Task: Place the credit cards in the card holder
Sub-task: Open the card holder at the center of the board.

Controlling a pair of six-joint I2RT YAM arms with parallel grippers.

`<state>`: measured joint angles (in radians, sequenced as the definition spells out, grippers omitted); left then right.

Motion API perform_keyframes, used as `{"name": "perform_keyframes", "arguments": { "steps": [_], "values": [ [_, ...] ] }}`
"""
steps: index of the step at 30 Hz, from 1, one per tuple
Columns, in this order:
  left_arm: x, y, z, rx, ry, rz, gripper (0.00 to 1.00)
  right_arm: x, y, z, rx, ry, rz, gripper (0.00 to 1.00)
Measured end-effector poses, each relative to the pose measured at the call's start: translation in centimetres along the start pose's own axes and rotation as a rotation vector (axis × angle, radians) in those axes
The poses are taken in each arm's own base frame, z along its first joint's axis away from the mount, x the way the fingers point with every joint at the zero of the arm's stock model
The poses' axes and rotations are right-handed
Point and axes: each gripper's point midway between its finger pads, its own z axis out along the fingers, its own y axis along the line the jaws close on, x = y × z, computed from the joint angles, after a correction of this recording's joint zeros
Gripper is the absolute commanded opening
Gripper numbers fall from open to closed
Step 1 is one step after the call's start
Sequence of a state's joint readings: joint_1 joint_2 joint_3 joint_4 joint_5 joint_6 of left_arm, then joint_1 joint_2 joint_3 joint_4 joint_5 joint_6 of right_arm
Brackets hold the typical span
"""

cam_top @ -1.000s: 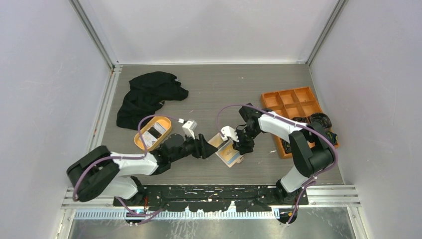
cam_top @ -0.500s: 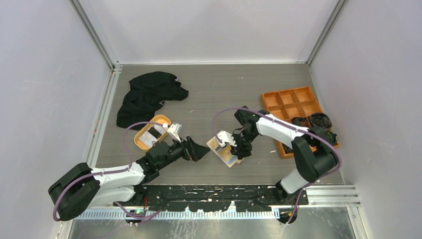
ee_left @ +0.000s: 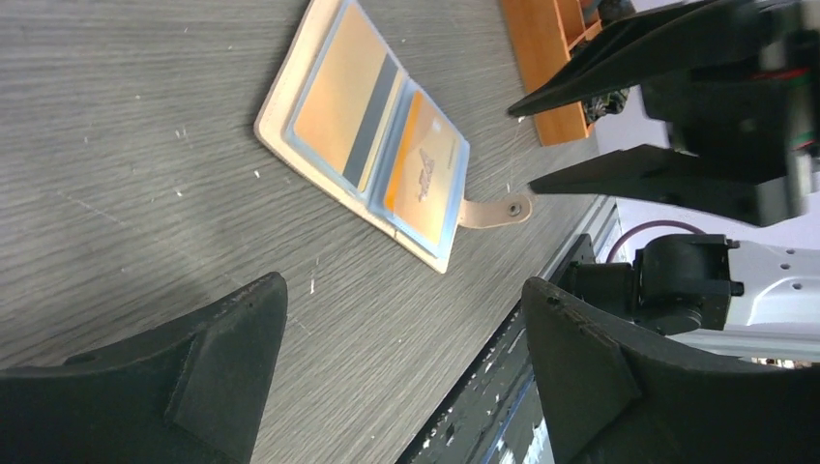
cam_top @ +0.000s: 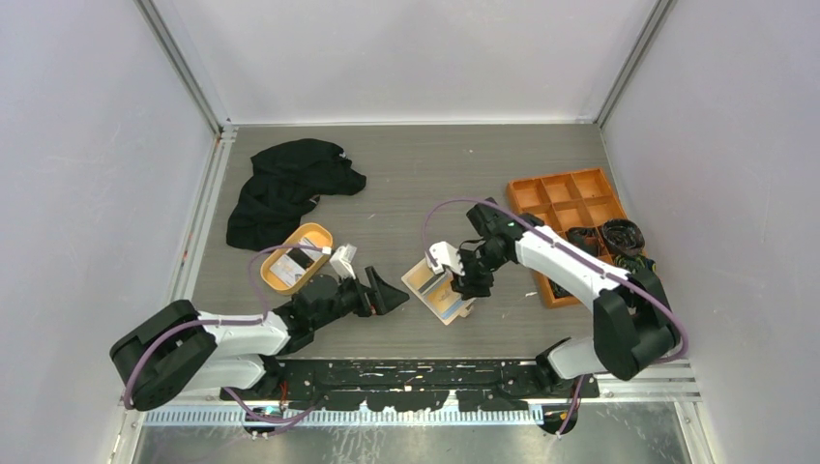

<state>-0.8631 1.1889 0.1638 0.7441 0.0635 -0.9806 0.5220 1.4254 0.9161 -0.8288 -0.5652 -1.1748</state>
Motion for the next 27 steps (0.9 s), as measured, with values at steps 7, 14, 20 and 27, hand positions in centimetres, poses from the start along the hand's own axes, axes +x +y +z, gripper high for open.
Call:
{"name": "perform_keyframes", "arguments": {
  "steps": [7, 14, 20, 27],
  "values": [
    [0.7, 0.8, 0.2, -0.038, 0.028, -0.057, 0.88, -1.4, -1.6, -2.6, 0.129, -0.108, 0.142, 0.54],
    [-0.7, -0.4, 0.7, -0.097, 0.032, -0.096, 0.83, -1.5, -3.4, -3.9, 0.194, -0.190, 0.490, 0.41],
    [-1.2, 0.3, 0.9, -0.167, 0.006, -0.158, 0.63, -0.1, -6.4, -4.0, 0.233, -0.212, 0.832, 0.23],
    [1.3, 2.1, 3.9, -0.267, 0.085, -0.194, 0.25, 3.3, -7.2, -1.7, 0.222, -0.105, 1.073, 0.13]
  ]
}}
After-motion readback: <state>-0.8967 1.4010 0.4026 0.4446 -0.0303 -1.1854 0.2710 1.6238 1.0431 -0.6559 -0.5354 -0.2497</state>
